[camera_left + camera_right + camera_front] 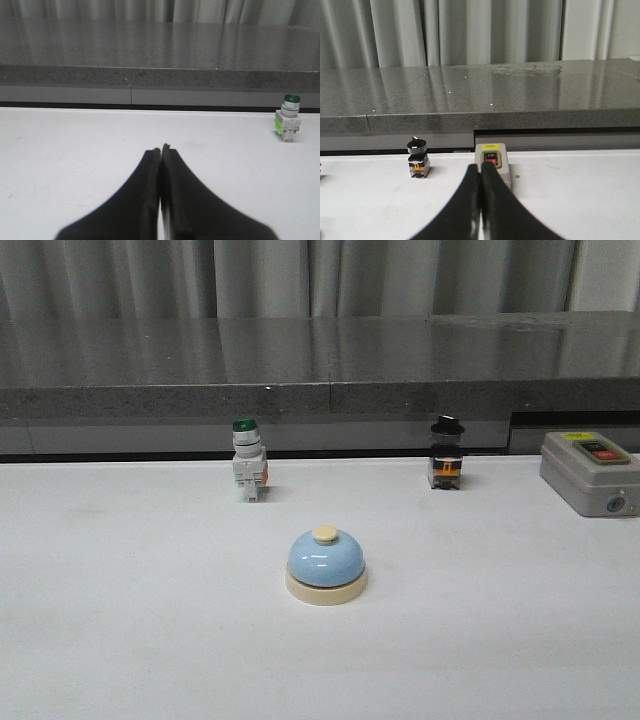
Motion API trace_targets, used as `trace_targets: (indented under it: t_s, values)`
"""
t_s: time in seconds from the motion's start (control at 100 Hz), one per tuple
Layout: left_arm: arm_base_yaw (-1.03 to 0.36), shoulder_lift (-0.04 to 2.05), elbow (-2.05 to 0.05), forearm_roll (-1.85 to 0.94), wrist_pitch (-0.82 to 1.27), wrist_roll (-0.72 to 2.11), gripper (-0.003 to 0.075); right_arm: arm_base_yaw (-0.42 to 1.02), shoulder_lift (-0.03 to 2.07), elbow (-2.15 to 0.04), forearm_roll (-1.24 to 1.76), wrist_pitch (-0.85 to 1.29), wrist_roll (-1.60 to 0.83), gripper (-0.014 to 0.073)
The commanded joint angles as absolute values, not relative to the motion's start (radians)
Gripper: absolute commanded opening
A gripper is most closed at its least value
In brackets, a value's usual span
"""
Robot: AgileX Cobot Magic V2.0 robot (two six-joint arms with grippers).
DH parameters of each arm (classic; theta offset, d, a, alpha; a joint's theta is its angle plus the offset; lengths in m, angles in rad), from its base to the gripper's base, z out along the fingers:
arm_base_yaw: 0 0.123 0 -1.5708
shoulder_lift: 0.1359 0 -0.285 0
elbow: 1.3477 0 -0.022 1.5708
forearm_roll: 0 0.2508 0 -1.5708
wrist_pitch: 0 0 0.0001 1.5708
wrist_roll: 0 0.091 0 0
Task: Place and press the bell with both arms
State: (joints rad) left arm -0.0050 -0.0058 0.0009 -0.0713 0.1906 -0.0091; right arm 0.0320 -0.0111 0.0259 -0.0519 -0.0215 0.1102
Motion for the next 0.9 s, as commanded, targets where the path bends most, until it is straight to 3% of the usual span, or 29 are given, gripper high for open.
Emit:
trace_targets:
  t_s: [0.0, 0.56, 0.889]
  values:
    - [-0.004, -0.035, 0.044, -0.072, 0.108, -0.008, -0.002, 0.028, -0.029, 0.011, -0.065, -0.1, 0.107, -0.006]
    - [-0.004, -0.035, 0.044, -0.074, 0.108, -0.008, -0.002, 0.028, -0.012, -0.045, -0.081, -0.056, 0.107, -0.006]
    - [-0.004, -0.035, 0.044, -0.074, 0.108, -0.008, -0.002, 0.028, 0.233, -0.254, -0.059, 0.07, 0.107, -0.006]
